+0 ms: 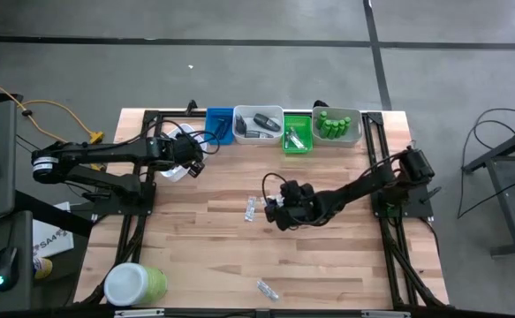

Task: Pick & Place Travel size toiletries
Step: Put the bandage pack into the left white bin

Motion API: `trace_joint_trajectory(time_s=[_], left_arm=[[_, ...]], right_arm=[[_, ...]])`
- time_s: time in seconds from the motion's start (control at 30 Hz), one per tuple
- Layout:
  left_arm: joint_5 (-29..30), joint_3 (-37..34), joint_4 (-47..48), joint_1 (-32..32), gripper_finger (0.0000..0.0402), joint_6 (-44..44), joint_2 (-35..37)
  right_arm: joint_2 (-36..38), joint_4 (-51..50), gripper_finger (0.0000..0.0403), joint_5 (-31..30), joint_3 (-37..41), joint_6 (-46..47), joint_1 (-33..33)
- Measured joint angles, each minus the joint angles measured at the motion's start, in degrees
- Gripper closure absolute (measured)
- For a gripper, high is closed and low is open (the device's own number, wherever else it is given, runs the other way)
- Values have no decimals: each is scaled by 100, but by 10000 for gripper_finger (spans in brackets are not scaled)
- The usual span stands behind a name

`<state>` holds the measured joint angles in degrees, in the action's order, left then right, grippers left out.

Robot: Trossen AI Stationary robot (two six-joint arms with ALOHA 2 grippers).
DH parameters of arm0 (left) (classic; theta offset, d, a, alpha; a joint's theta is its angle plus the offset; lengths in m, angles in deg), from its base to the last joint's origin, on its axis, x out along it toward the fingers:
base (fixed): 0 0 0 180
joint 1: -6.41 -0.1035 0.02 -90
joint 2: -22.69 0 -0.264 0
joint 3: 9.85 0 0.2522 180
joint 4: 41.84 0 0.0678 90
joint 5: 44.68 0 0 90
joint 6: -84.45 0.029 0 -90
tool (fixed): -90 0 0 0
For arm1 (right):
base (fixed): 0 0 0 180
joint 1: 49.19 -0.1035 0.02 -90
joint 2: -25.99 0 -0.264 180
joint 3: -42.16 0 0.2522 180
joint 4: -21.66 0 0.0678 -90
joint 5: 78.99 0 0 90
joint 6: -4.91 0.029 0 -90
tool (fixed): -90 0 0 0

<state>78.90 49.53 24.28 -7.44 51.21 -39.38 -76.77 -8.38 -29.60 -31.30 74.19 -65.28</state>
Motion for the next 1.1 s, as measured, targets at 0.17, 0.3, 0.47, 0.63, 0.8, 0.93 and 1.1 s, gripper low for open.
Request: trace_joint_trajectory(time_s=[0.17, 0.3, 0.47, 0.63, 0.8, 0.93, 1.1], left_arm=[[-1, 0, 0, 0, 286, 0, 0], [-4, 0, -7, 0, 286, 0, 0], [-7, 2, -29, 0, 286, -2, 0], [-9, 2, -22, 0, 286, -2, 0], [-9, 2, -25, -1, 286, -2, 0], [-10, 2, -24, 0, 286, 2, 2], [-15, 2, -22, 0, 286, 0, 0]], right_arm=[[-227, 117, 105, 248, 4, 104, 54], [-458, 170, 105, 312, 9, 154, 83], [-533, 237, 105, 282, 7, 166, 78], [-745, 324, 105, 237, -1, 203, 85], [-986, 368, 105, 241, 5, 319, 85], [-1082, 377, 112, 156, -7, 376, 109], [-1084, 225, 154, 223, -11, 328, 146]])
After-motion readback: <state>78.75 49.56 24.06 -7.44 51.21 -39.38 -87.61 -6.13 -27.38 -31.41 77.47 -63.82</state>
